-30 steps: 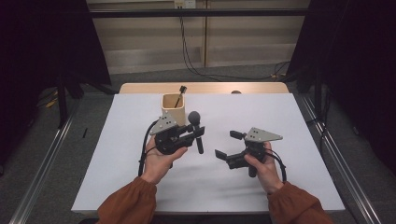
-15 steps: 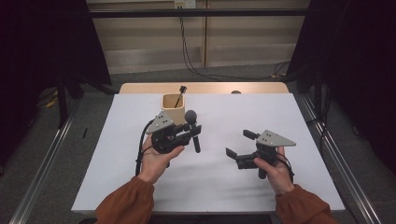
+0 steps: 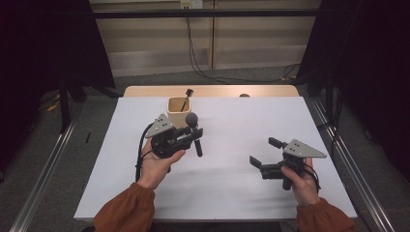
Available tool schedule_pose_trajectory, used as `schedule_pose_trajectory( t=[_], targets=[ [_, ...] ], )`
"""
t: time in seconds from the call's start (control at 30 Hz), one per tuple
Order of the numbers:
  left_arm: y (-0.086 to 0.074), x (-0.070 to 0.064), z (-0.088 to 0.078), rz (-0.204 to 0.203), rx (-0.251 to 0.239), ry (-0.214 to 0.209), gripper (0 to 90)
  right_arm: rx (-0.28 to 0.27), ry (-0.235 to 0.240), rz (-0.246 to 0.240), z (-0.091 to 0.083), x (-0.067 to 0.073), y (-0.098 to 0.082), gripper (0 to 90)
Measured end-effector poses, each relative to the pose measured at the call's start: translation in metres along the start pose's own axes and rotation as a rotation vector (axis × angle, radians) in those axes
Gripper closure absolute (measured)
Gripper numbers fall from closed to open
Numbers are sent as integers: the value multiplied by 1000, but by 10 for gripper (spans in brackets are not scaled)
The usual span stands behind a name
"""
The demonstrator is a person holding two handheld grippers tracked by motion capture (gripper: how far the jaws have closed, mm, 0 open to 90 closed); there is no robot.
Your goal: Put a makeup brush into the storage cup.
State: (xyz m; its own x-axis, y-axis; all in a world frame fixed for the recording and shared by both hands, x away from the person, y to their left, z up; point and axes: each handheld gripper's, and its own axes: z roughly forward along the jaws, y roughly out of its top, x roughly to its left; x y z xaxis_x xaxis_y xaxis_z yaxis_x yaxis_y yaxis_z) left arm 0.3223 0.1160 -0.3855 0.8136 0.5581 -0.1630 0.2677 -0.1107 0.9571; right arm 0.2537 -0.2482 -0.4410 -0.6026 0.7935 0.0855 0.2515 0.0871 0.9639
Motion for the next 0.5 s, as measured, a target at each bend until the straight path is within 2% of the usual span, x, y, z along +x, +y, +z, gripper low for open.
schedule_pose_trajectory(
  t=[0.23,0.5],
  targets=[
    [0,8,-9,-4,-4,20,705,-7,-55,2,-15,-3,-7,2],
    [3,20,-17,-19,-11,45,705,-17,-111,29,-32,-12,-20,1]
  ],
)
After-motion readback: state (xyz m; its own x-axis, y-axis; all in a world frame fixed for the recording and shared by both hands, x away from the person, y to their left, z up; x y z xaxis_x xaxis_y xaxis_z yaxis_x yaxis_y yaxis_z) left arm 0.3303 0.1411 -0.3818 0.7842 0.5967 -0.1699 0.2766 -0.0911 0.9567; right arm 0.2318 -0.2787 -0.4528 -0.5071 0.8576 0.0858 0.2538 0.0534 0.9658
